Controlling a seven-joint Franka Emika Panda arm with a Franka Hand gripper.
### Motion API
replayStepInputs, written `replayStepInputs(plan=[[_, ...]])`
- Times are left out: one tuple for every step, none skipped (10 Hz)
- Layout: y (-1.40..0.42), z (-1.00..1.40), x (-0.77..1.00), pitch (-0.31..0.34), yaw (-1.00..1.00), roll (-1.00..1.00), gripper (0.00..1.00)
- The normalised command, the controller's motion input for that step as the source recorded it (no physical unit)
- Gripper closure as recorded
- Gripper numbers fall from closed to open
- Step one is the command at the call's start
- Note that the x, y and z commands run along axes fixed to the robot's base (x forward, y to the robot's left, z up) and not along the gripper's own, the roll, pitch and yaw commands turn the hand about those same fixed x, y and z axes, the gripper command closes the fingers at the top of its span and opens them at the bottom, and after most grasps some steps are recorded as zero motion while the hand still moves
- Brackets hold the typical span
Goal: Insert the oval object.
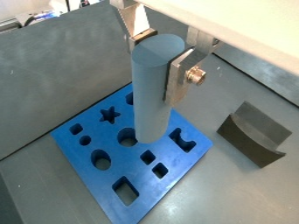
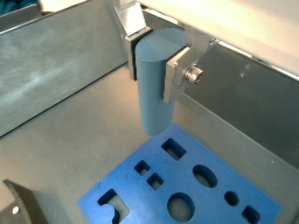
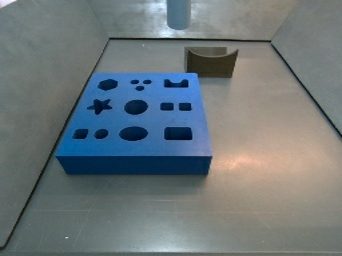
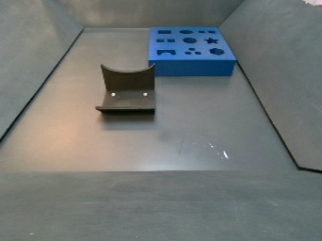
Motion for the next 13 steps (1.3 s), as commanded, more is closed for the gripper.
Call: replayStepInputs(plan=[[0.0,-0.52,-0.02,0.0,-1.0,0.06,1.0],[0.0,-0.51,-0.02,0.0,-1.0,0.06,1.0],[0.0,-0.72,-0.02,0.0,-1.0,0.0,1.0],[0.0,-0.93,-0.14,-0.1,-1.0,0.0,1.0],[-0.01,-0.94,-0.15,-0.1,-0.99,0.0,1.0],[-0.17,-1.0,-0.26,-0.087,-0.79,-0.02,1.0],[-0.34,-1.0,-0.45,-0.116,-0.56,-0.03,1.0],[-0.37,-0.96,-0.51,-0.093,-0.49,0.0,1.0],[-0.39,-0.73,-0.6,-0.024,-0.39,0.0,1.0],[-0.4,-0.34,-0.44,-0.02,-0.39,0.13,1.0],[-0.33,-0.03,-0.06,0.0,-0.66,0.22,1.0],[-0.16,0.0,-0.04,0.026,-0.86,0.23,1.0],[-0.14,0.0,-0.04,0.03,-0.88,0.23,1.0]])
